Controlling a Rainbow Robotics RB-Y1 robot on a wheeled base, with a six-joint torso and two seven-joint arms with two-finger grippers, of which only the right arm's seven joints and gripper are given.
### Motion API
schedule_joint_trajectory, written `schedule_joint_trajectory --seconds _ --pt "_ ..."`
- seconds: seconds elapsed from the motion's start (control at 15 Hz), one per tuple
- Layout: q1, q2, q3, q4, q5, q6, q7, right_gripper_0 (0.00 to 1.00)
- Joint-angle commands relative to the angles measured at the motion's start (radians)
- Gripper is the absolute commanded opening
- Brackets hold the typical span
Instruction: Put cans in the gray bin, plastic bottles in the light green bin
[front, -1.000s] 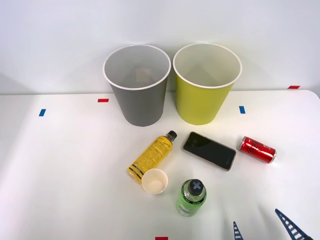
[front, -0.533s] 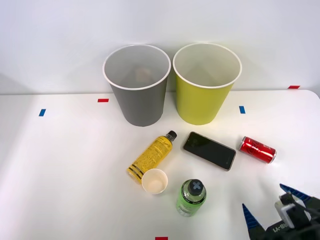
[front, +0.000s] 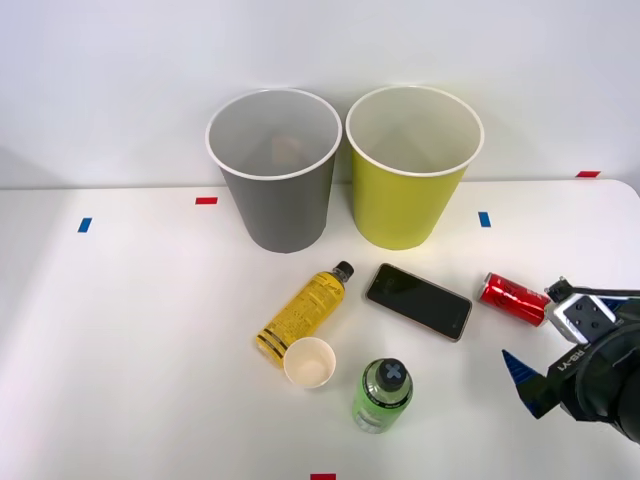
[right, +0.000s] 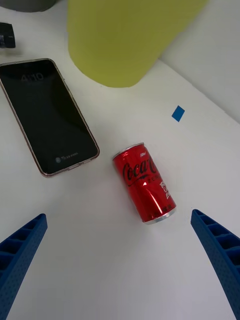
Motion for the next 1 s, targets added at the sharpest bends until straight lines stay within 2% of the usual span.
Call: schedule_joint_trajectory --seconds 0.07,0.2,0.33,0.47,0.73,1.0 --pt "-0.156 -0.076 -0.041 0.001 -0.142 0.228 0.038 1.00" --pt "-0.271 -0.075 -0.046 0.039 -0.207 0.354 0.125 1.00" --pt "-0.395 -0.052 -0.046 0.154 -0.290 0.420 0.197 1.00" --pt "-0.489 -0.040 -0.046 0.237 -0.314 0.483 0.274 1.00" --pt "-0.558 -0.040 -0.021 0.311 -0.334 0.542 0.294 1.00" --pt "-0.674 -0.040 0.079 0.449 -0.300 0.542 0.305 1.00"
